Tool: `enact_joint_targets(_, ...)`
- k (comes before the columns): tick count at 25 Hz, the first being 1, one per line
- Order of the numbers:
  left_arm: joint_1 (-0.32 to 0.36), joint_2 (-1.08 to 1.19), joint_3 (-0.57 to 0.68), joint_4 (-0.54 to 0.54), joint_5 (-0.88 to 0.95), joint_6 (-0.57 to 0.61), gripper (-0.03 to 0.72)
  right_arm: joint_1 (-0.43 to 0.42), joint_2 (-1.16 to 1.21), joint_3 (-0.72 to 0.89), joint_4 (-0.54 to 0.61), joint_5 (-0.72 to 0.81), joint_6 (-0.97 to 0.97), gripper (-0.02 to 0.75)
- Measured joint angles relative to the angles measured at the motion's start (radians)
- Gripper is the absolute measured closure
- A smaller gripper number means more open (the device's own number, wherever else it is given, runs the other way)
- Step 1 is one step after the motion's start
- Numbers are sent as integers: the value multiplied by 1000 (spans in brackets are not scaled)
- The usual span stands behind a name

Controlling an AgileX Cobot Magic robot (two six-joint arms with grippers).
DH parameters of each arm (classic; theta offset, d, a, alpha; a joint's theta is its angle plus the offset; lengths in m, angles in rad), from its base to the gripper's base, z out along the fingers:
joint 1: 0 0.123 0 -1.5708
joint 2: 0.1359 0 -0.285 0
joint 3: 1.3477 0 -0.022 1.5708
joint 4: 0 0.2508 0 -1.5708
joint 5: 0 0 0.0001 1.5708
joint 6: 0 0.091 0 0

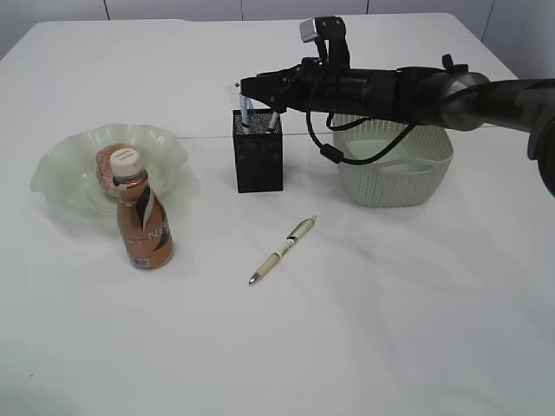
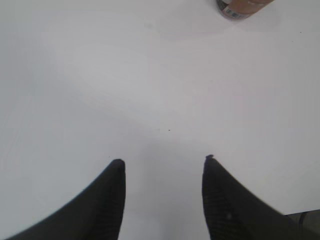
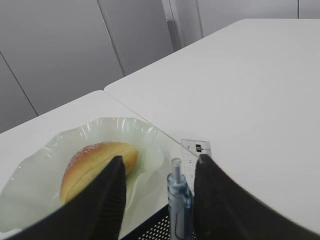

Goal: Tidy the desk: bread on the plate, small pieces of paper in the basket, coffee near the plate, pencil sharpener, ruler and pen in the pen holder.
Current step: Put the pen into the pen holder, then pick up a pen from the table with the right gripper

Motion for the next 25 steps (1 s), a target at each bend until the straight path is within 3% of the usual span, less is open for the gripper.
enact_joint_targets(4,0,0,0,2,0,0,318,0,-10,0,-8,2,91,377)
enact_joint_targets(7,0,0,0,2,6,0,318,0,-58,0,-110,-14,278,374)
enact_joint_targets(10,0,0,0,2,31,0,318,0,-146,0,-413,-19,572,373)
enact_joint_targets(13,0,0,0,3,37,0,318,0,-239,-2,-760,71,906,373)
enact_joint_targets(17,0,0,0,-10,31,0,318,0,-337,-2,-1048,217,1229,373)
enact_joint_targets(20,0,0,0,-39,20,0,318,0,-408,18,-1115,250,1346,373)
enact_joint_targets(25,0,0,0,-52,8,0,318,14,-575,182,-1199,251,1468,373)
